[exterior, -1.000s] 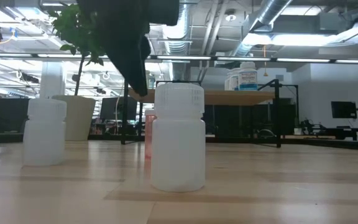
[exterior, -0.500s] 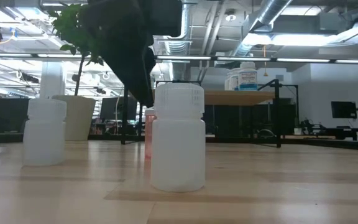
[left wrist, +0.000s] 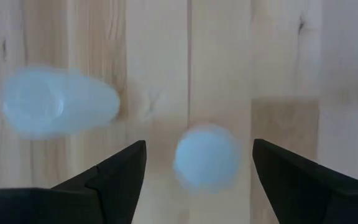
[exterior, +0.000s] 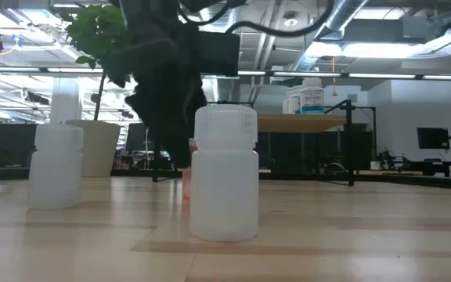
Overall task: Pick and place medicine bottles onto shelf by color
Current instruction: Put the pink pill bottle on the shelf
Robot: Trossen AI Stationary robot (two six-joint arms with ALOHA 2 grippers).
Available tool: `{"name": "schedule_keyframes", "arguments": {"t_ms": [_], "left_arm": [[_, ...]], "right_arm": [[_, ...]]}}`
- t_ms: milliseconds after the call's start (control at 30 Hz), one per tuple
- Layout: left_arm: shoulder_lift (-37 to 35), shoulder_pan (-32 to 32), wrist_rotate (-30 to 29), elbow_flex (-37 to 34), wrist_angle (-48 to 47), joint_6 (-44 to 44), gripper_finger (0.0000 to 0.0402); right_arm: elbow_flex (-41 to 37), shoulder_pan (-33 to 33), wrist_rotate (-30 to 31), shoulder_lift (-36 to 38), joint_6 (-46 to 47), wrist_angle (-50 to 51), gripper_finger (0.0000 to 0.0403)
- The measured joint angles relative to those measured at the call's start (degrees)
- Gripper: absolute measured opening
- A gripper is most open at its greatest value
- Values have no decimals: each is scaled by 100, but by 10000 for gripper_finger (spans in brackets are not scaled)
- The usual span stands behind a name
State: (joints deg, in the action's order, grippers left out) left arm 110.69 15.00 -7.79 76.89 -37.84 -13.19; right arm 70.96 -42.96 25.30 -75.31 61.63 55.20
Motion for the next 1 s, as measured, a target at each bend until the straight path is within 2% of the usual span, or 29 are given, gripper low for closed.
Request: {"name": "schedule_keyframes", "arguments": {"t_ms": [367,733,1000], "left_arm": [[-24,-2,-23,21,145,-187,270],[-24,-4,155,21,112,-370,173],[-135,-49,354,35,123,-613,118]], "right_arm": [[0,0,0,0,-2,-42,240],[0,0,0,0,-15,-42,240],[0,0,0,0,-15,-43,240]]}}
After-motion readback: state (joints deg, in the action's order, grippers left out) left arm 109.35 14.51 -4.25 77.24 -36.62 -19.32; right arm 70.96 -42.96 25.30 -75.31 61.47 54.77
